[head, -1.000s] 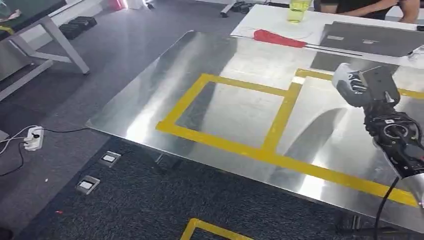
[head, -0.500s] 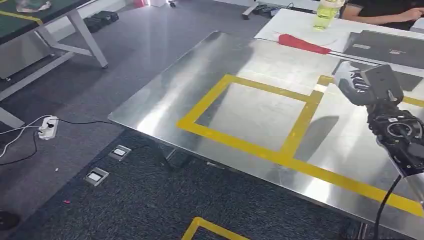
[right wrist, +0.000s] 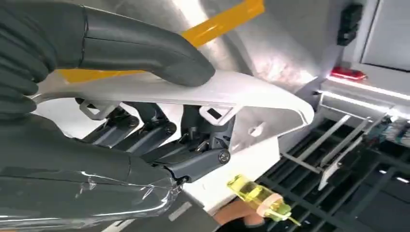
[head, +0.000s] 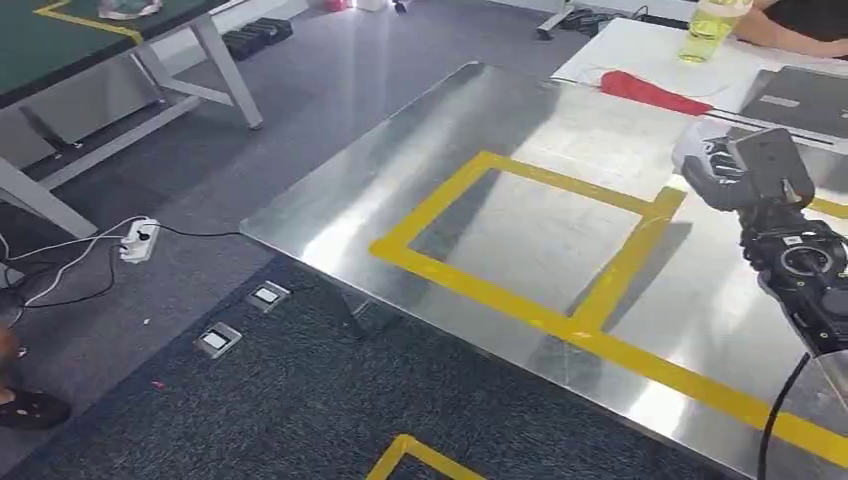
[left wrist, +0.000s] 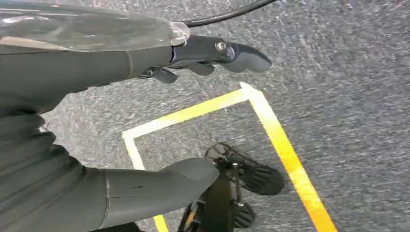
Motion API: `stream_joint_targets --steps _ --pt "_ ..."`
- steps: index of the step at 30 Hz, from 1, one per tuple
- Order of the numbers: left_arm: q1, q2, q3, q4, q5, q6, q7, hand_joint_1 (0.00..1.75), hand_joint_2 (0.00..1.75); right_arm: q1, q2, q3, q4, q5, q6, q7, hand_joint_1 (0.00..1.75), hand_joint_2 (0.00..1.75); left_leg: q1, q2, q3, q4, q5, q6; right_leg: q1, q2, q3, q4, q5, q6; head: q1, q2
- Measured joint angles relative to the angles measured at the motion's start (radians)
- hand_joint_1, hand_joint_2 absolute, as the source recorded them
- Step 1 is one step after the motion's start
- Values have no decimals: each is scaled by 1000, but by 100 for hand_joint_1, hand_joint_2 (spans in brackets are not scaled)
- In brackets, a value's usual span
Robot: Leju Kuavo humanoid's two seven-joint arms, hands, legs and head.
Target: Take the parts from the cabinet and place them on the table.
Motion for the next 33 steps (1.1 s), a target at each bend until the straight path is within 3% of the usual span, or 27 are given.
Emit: stream_joint_targets --steps 1,2,3,4,5,7,9,10,11,12,14,17,19,23,33 --pt "-4 0 0 0 0 0 -2 0 175 -1 0 0 -4 0 0 0 175 175 5 22 -70 144 -71 -8 4 -11 -2 0 0 -8 -12 0" --pt "-4 -1 -2 0 0 0 -3 0 175 -1 0 1 -4 0 0 0 175 175 5 26 -109 225 -102 -9 6 -15 -3 0 0 -8 -13 0" --pt "-4 -4 -4 0 0 -1 -3 0 175 -1 0 2 -4 0 0 0 175 175 5 27 -135 275 -114 -8 9 -21 -3 0 0 -9 -14 0" --pt "-3 -5 -6 0 0 -1 -3 0 175 -1 0 3 -4 0 0 0 175 175 5 27 -137 276 -103 -5 10 -24 -3 0 -1 -9 -14 0" --pt "-3 -6 -8 0 0 -1 -3 0 175 -1 0 3 -4 0 0 0 175 175 5 27 -115 229 -71 1 12 -27 -2 0 -1 -10 -14 0" --pt "-3 -4 -10 0 0 -1 -5 0 175 -3 0 3 -4 2 -1 -1 175 175 -1 28 -26 52 9 17 13 -31 -1 0 -1 -9 -14 0" --pt "-5 0 -14 0 0 -1 -6 0 175 -6 0 3 -4 2 -2 -3 175 175 -14 35 24 -51 27 24 20 -33 -4 1 -3 -5 -15 0" --pt "-5 2 -17 0 0 -1 -7 0 175 -6 0 3 -3 3 -2 -3 175 175 -16 33 23 -52 30 25 14 -34 -5 -1 -1 -1 -13 0" --pt "-6 -1 -18 0 0 -1 -7 0 175 -5 0 3 -3 3 -2 -2 175 175 -10 33 24 -59 31 10 20 -34 -5 3 -11 -18 -11 0" --pt "-5 1 -18 0 0 -1 -8 0 175 -4 -1 3 -4 3 -2 -2 175 175 -12 33 28 -65 33 11 18 -34 -2 -2 -7 -22 -10 0" --pt "-2 2 -19 0 1 -1 -8 0 175 -4 -2 3 -4 3 -2 -2 175 175 -13 33 51 -103 46 20 18 -34 26 -50 11 -5 -9 0" --pt "-1 0 -20 0 2 -1 -8 0 175 -7 -4 1 -4 4 -3 -3 175 175 -11 32 130 -241 103 23 20 -34 111 -199 76 -2 -5 0" --pt "-2 -2 -21 0 3 -1 -8 0 175 -8 -4 2 -4 2 3 -14 175 175 -10 32 166 -306 131 25 20 -34 150 -270 106 0 -2 0" --pt "-2 -3 -22 0 6 -1 -8 0 175 -9 -3 8 -5 -10 32 -37 175 175 -10 32 190 -338 139 27 20 -34 177 -309 119 4 -1 0" --pt "-3 -4 -24 0 15 -1 -8 0 175 -7 9 37 -29 -100 125 -99 175 175 -10 31 189 -332 138 26 20 -34 175 -301 116 7 -1 0"
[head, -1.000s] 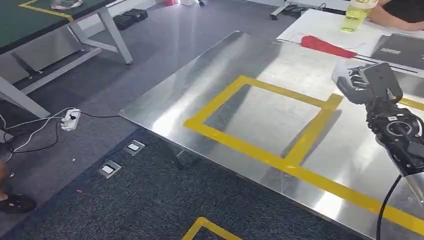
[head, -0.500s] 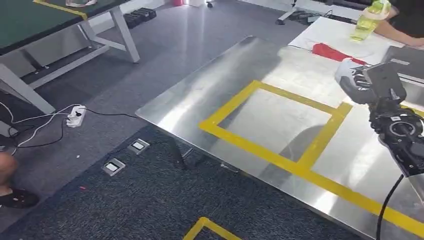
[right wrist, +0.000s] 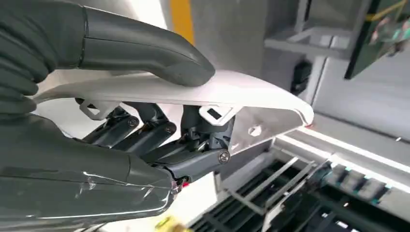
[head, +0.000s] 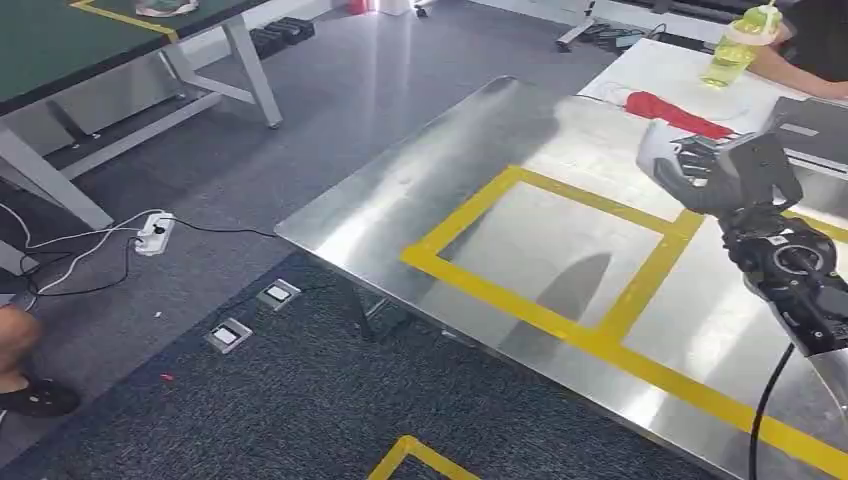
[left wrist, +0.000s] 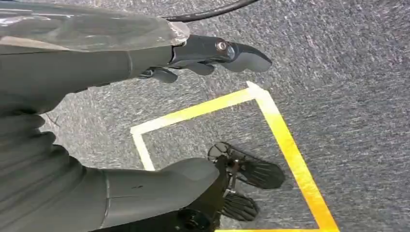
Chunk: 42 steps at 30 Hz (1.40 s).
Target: Take the parts from the cabinet and place them on the table.
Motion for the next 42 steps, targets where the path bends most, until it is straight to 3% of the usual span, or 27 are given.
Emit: stream_joint_targets --steps 22,42 --pt "-1 0 -1 0 10 2 0 0 175 2 77 126 -150 47 11 -7 175 175 0 -1 -98 155 -55 -7 1 0 -105 170 -64 -8 -2 0" --pt "0 0 -2 0 19 2 0 0 175 -12 102 173 -156 71 21 -10 175 175 0 -1 -108 171 -60 -6 1 0 -115 186 -69 -8 -2 0"
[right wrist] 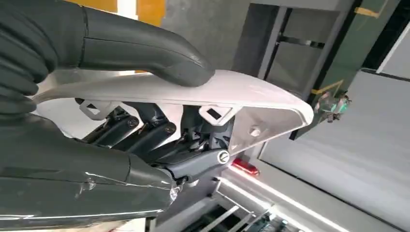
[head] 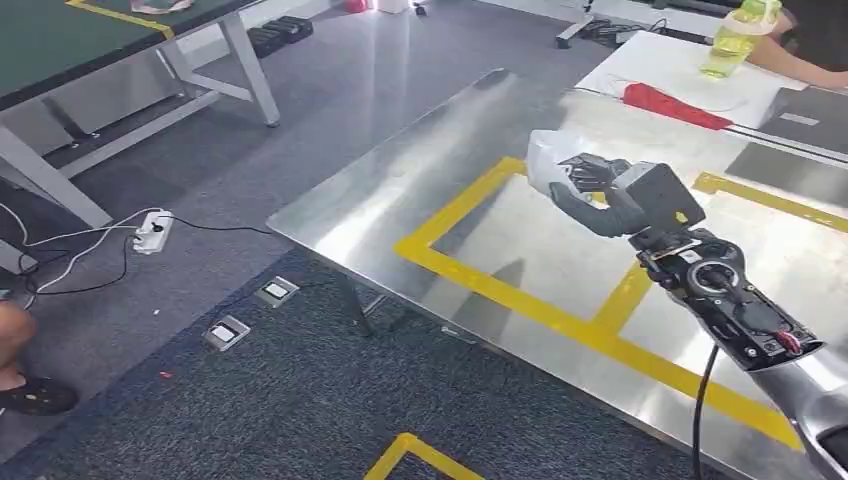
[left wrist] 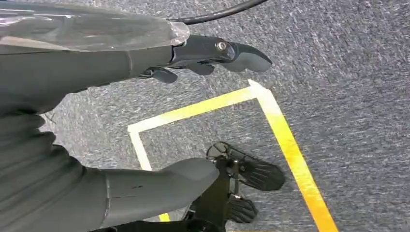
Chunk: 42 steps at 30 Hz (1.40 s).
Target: Take the parts from the cabinet and place them on the table.
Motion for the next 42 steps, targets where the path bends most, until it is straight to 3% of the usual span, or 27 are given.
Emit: stream_joint_targets --steps 17,24,42 --pt "0 -2 -1 0 1 0 0 0 175 -4 2 0 0 13 -5 2 175 175 0 0 -1 0 0 0 0 0 -1 0 0 0 0 0" --pt "0 -2 -8 0 1 0 0 0 175 -3 2 -2 0 108 -77 43 175 175 0 0 -2 1 0 0 0 0 -2 0 0 0 0 0" --pt "0 -3 -23 0 -1 -1 0 0 175 4 2 -7 1 106 -77 42 175 175 0 0 -3 1 0 0 0 0 -4 1 0 0 0 0"
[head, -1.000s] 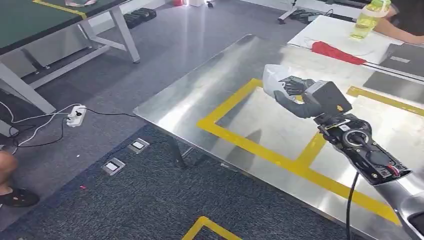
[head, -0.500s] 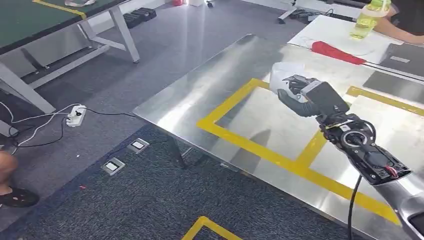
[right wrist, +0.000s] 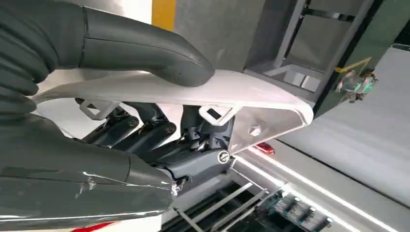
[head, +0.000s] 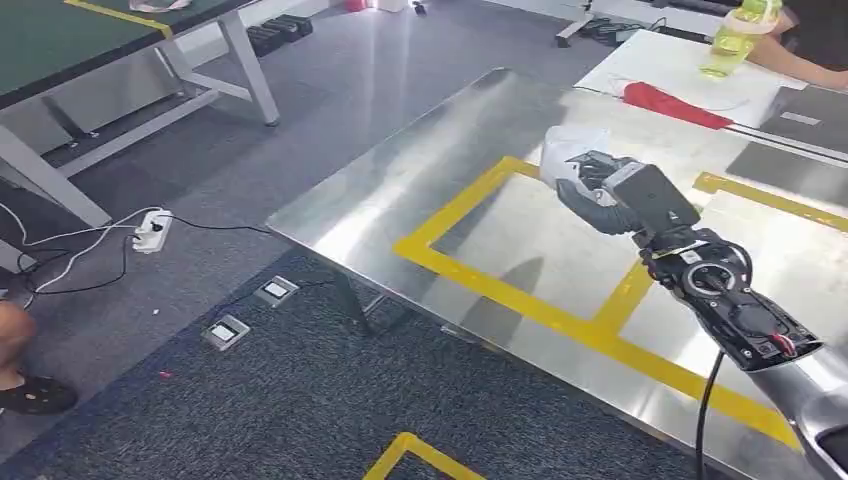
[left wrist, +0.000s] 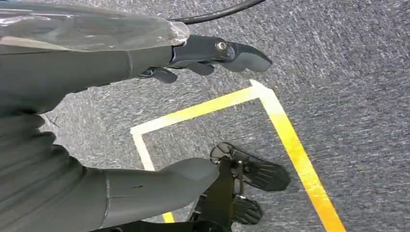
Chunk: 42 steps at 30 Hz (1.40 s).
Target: Take the parts from the cabinet and place them on the table.
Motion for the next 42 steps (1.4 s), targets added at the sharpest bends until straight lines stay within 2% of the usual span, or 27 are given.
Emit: stream_joint_targets --steps 3,4,5,6,42 --pt "0 0 0 0 -2 -3 0 0 175 0 0 -3 0 0 0 0 175 175 0 0 0 0 0 0 0 0 0 0 0 0 0 0" --pt "0 0 0 0 -2 -3 0 0 175 0 0 -4 0 0 0 0 0 0 0 0 0 0 0 0 0 0 0 0 0 0 0 0" --pt "0 0 0 0 -2 -3 0 0 175 1 0 -4 0 0 0 0 0 0 0 0 0 0 0 0 0 0 0 0 0 0 0 0" --pt "0 0 0 0 -2 -3 0 0 0 1 0 -5 0 0 0 0 0 0 0 0 0 0 0 0 0 0 0 0 0 0 0 0" --pt "0 0 -1 0 3 -1 0 0 0 2 0 -11 0 0 0 -7 0 0 0 0 0 1 0 0 0 0 -1 2 0 0 0 0"
